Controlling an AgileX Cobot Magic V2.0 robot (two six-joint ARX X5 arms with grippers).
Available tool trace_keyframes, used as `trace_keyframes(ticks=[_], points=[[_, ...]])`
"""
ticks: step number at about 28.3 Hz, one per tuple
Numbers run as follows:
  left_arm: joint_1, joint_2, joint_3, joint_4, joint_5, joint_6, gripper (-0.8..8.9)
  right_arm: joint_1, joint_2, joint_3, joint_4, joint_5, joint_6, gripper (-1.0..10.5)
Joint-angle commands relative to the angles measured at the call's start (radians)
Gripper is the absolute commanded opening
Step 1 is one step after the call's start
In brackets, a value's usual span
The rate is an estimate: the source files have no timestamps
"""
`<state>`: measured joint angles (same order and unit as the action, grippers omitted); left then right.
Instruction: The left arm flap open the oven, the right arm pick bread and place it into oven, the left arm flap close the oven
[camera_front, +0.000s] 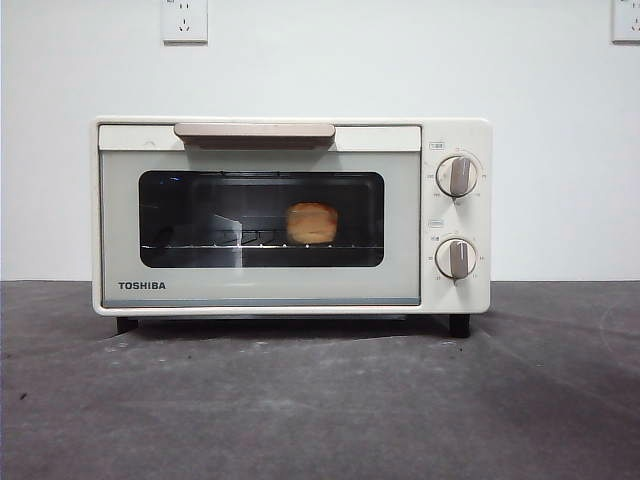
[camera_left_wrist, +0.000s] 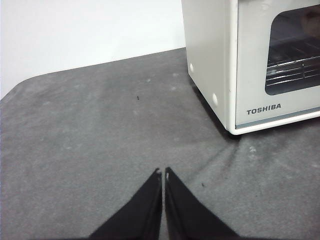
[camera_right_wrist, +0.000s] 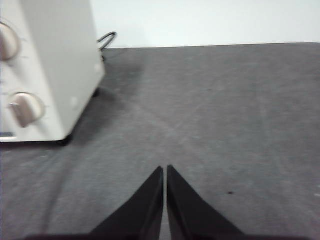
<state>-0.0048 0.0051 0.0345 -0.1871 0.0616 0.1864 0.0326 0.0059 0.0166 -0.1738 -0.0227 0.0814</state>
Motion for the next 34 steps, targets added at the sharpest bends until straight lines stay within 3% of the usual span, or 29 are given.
trace_keyframes(ticks=[1, 34], points=[[0.001, -0.002, -0.009, -0.026, 0.004, 0.007, 0.19, 0.0, -0.002, -0.008, -0.014, 0.004, -0.01, 0.1], [0.001, -0.002, -0.009, -0.025, 0.004, 0.007, 0.19, 0.0, -0.002, -0.008, 0.024, 0.0, -0.003, 0.1]])
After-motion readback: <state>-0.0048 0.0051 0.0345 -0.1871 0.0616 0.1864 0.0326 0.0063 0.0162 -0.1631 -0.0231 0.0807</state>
